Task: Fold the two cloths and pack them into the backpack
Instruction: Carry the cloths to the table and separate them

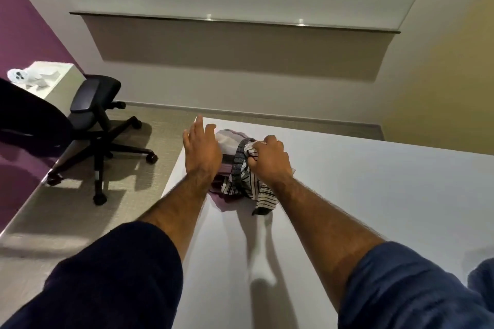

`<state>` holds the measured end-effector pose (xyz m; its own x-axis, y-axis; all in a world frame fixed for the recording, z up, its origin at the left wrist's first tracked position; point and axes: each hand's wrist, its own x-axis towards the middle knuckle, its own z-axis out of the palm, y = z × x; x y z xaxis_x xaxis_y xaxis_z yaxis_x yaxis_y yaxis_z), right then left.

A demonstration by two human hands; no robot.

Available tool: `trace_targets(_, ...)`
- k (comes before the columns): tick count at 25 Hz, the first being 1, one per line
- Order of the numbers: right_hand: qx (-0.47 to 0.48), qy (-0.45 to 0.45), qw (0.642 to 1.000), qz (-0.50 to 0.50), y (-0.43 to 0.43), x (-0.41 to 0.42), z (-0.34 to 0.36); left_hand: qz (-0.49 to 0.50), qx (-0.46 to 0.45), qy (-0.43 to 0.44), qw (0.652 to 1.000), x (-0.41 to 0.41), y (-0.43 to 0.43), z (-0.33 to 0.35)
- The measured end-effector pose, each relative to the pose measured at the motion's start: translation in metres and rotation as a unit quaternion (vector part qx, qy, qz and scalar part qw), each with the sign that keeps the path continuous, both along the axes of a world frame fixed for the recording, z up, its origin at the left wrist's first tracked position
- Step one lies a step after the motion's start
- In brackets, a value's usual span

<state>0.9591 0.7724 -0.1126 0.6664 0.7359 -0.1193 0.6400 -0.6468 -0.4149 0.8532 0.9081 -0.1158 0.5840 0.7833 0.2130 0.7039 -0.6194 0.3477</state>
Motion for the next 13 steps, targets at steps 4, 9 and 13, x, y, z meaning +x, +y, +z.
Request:
trace_targets(4, -0.076, 0.09, 0.993, 0.014, -0.005, -0.005, -0.043, -0.104, -0.08, 0.066, 0.989, -0.001, -0.015, -0.034)
trace_targets(9, -0.124, 0.12, 0.985, 0.025, -0.008, -0.009, -0.072, -0.132, -0.097, 0.256, 0.953, -0.005, -0.01, -0.075)
trace_targets(13, -0.134, 0.136, 0.981, 0.02, -0.004, -0.012, -0.079, -0.14, -0.099, 0.281, 0.944, -0.002, -0.005, -0.083)
